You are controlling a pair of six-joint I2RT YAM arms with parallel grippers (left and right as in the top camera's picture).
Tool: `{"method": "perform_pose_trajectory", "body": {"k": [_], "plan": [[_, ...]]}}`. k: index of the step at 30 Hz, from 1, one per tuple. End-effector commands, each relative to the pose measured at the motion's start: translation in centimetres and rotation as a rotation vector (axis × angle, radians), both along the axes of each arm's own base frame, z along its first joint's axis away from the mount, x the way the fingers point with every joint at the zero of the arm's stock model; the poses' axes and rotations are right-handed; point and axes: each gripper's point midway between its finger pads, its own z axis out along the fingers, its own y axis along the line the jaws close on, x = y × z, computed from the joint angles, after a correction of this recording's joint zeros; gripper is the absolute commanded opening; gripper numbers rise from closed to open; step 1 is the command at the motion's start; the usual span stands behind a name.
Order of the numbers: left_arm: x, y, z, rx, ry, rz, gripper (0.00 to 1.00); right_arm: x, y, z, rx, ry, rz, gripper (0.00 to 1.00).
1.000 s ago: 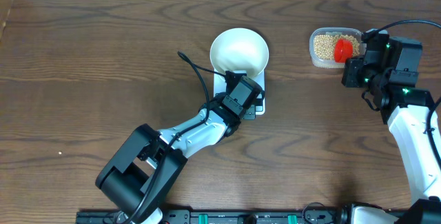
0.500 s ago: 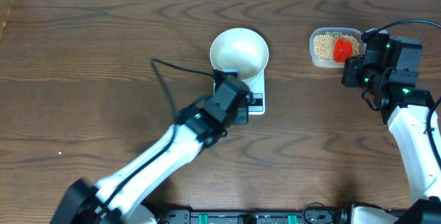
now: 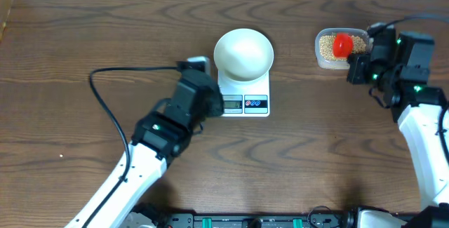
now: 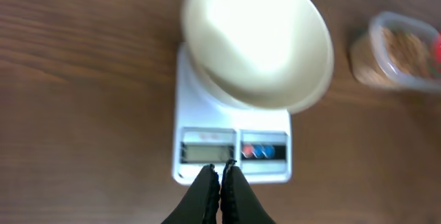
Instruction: Scoop item into bowl and weigh 50g on scale
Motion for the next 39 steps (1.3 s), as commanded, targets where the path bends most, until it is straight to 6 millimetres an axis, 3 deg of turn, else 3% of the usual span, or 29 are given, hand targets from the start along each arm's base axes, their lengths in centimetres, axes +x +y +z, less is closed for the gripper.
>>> {"method": "perform_pose_trajectory", "body": {"k": [1, 7, 8, 15, 25, 30, 39], "plan": [[1.9, 2.5, -0.4, 0.023, -0.016, 0.069, 0.07, 1.5, 0.1, 4.9, 0.023, -0.102, 0.007, 0.01], [4.7, 4.5, -0.5, 0.006, -0.054, 0.15, 0.07, 2.9, -0.6, 10.4, 0.006, -0.206, -0.026, 0.01], [5.2, 4.6, -0.6, 0.002, -0.06, 0.157, 0.07, 3.3, -1.0, 12.0, 0.002, -0.221, -0.054, 0.01], [5.7, 4.4, -1.1, 0.004, -0.059, 0.157, 0.07, 4.6, -1.3, 16.8, 0.015, -0.188, -0.065, 0.01], [4.1, 3.8, -2.6, 0.268, -0.066, -0.152, 0.08, 5.5, -1.5, 16.1, -0.014, -0.084, -0.039, 0.01], [1.8, 0.8, -3.5, 0.198, -0.017, -0.349, 0.08, 5.4, -1.9, 15.7, -0.032, -0.066, -0.063, 0.01], [-1.2, -0.5, -4.8, 0.116, 0.104, -0.445, 0.08, 5.1, -1.9, 15.3, -0.036, -0.046, -0.062, 0.01]]}}
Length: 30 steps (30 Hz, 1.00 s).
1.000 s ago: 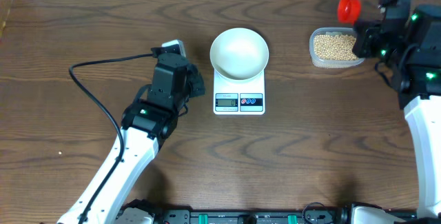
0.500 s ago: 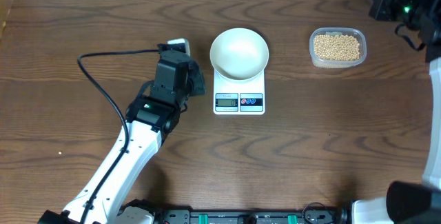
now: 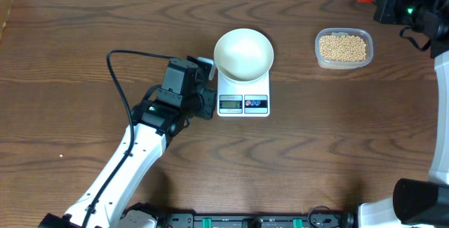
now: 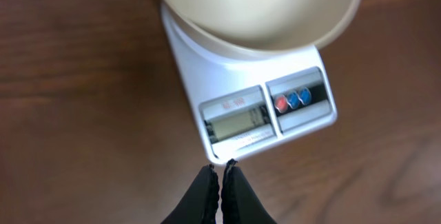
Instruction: Scoop item into bowl and weigh 50g on scale
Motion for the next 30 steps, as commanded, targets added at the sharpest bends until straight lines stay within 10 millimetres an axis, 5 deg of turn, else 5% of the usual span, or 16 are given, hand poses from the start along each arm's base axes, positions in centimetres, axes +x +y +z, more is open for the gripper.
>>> {"method": "perform_pose_trajectory", "body": {"k": [1, 5, 7, 8, 9, 20, 30], "plan": [[-1.4, -1.0, -0.4, -0.04, 0.05, -0.074, 0.08, -0.1, -0.4, 0.9, -0.021, -0.022, -0.002, 0.01], [-2.4, -0.7, -1.0, -0.023, 0.097, -0.072, 0.34, -0.2, -0.4, 0.8, -0.026, -0.016, 0.003, 0.01], [-2.5, -0.6, -1.1, -0.02, 0.105, -0.072, 0.64, -0.3, -0.3, 0.7, -0.026, -0.011, 0.004, 0.01], [-2.5, -0.6, -1.1, -0.02, 0.105, -0.072, 0.92, -0.3, -0.3, 0.6, -0.029, -0.009, 0.008, 0.01], [-2.5, -0.6, -1.1, -0.02, 0.105, -0.072, 0.98, -0.4, -0.3, 0.6, -0.031, -0.006, 0.008, 0.01], [-3.6, -0.2, -1.6, 0.036, 0.116, -0.149, 0.98, -0.4, -0.3, 0.5, -0.029, -0.002, 0.008, 0.01], [-4.3, -0.2, 3.5, 0.064, -0.123, -0.293, 0.98, -0.5, -0.3, 0.4, -0.029, 0.002, 0.008, 0.01]]}}
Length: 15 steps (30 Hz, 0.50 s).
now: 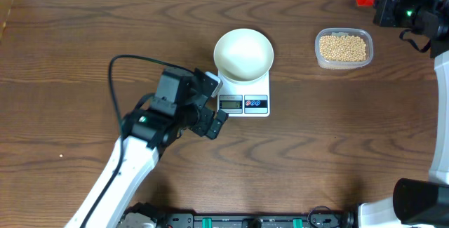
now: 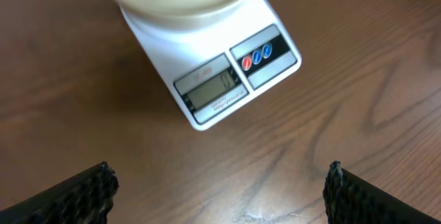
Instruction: Scoop item into bowl and weigh 50g on scale
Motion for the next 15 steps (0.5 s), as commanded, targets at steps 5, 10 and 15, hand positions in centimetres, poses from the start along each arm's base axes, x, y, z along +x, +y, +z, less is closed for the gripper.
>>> {"method": "perform_pose_trajectory", "body": {"k": [5, 10, 15], "plan": [[-1.3, 0.1, 1.2, 0.006, -0.041, -0.059, 0.98, 0.0, -0.3, 1.0, -0.015, -0.026, 0.0, 0.01], [-2.0, 0.5, 0.6, 0.039, -0.019, -0.089, 0.98, 0.0, -0.3, 1.0, -0.015, -0.025, 0.0, 0.01], [-1.7, 0.8, 0.5, 0.062, -0.034, -0.077, 0.98, -0.2, -0.3, 0.8, -0.013, -0.015, 0.0, 0.01]]}}
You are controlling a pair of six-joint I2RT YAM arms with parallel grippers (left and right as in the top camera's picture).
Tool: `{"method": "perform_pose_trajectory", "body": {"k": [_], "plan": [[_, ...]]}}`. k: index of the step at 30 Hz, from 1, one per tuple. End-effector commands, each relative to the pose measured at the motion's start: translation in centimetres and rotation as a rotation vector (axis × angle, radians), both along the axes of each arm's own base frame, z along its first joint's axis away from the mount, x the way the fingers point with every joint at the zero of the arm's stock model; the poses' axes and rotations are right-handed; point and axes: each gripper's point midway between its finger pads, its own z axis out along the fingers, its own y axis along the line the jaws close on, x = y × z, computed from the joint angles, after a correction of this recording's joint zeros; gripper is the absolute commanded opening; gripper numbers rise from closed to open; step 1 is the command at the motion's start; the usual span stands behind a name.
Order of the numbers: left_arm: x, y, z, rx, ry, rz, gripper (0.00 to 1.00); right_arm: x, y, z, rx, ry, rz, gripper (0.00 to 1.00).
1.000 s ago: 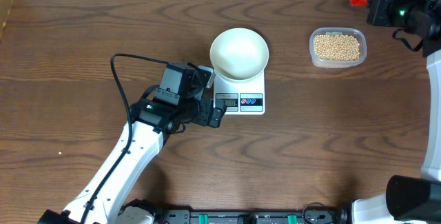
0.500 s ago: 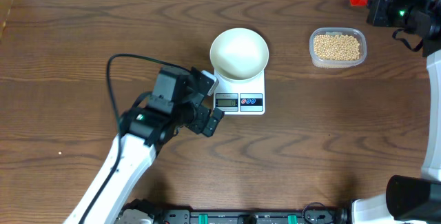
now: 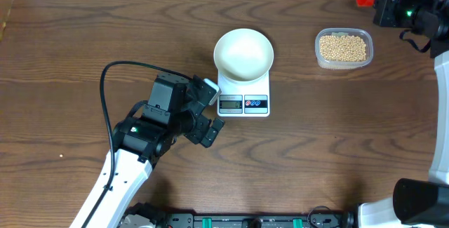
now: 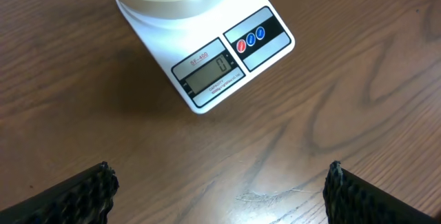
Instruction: Scoop item into bowl and weigh 50g on scale
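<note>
A cream bowl (image 3: 243, 52) stands on the white scale (image 3: 244, 104), and no beans show in it. In the left wrist view the scale's display (image 4: 212, 71) reads 0. My left gripper (image 3: 212, 111) hovers just left of the scale's front corner, open, with its dark fingers (image 4: 83, 193) far apart over bare wood. The clear container of beans (image 3: 342, 48) sits at the back right. At the far right back corner my right gripper is shut on the red scoop, beyond the container.
The table (image 3: 316, 158) is dark wood. A black cable (image 3: 105, 91) loops from my left arm over the left side. The scale's red and blue buttons (image 4: 251, 38) sit right of the display.
My left gripper has drawn back a little to the left, away from the scale, and stays open. The right gripper and scoop have not moved.
My left gripper was shut at the scale's front panel while the right one was at the bean container with the red scoop in it. Then the scoop was up at the far right corner. The left gripper later stood open off the scale, and now farther back.
</note>
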Motion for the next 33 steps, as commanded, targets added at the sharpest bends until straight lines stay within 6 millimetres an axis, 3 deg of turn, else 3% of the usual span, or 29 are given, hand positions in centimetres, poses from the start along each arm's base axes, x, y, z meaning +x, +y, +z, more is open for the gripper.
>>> {"method": "perform_pose_trajectory", "body": {"k": [1, 33], "plan": [[0.03, 0.13, -0.13, 0.022, -0.015, -0.018, 0.98, -0.18, -0.27, 0.77, -0.013, -0.014, 0.0, 0.01], [1.02, -0.26, -0.05, -0.033, 0.005, 0.063, 0.98, -0.97, -0.05, -0.07, -0.007, 0.034, 0.003, 0.01]]}}
